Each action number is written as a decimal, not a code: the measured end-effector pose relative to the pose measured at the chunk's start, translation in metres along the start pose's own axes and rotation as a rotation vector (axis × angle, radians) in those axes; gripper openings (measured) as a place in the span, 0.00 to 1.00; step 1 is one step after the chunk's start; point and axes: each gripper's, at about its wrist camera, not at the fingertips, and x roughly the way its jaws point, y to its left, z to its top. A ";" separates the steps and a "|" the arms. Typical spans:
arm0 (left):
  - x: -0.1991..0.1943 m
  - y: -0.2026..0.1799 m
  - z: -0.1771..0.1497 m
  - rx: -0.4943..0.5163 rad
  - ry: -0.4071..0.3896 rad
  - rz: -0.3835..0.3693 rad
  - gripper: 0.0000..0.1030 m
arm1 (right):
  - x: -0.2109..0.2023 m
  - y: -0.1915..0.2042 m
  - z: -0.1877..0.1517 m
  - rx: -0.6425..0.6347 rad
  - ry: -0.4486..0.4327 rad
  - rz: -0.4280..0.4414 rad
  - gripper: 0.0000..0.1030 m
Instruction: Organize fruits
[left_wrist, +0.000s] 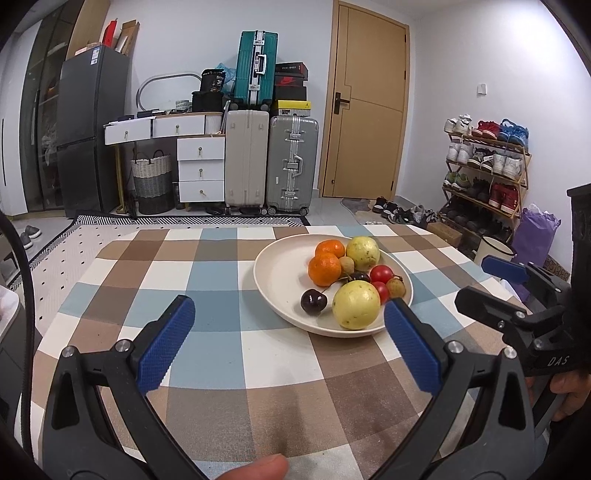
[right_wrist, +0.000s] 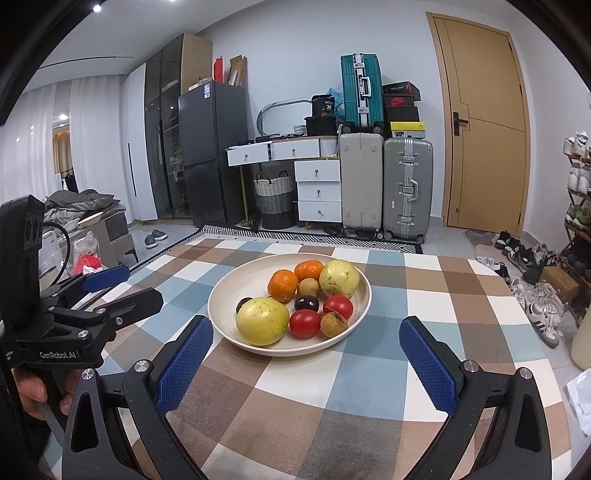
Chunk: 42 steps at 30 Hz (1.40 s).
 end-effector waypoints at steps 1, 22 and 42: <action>0.000 0.000 0.000 0.000 0.000 0.000 0.99 | 0.000 0.000 0.000 0.001 0.000 0.001 1.00; 0.000 0.000 0.000 0.000 -0.001 0.000 0.99 | -0.001 0.017 0.002 -0.067 -0.001 -0.014 1.00; 0.000 0.001 0.000 -0.002 -0.001 0.000 0.99 | -0.001 0.016 0.002 -0.068 -0.002 -0.013 1.00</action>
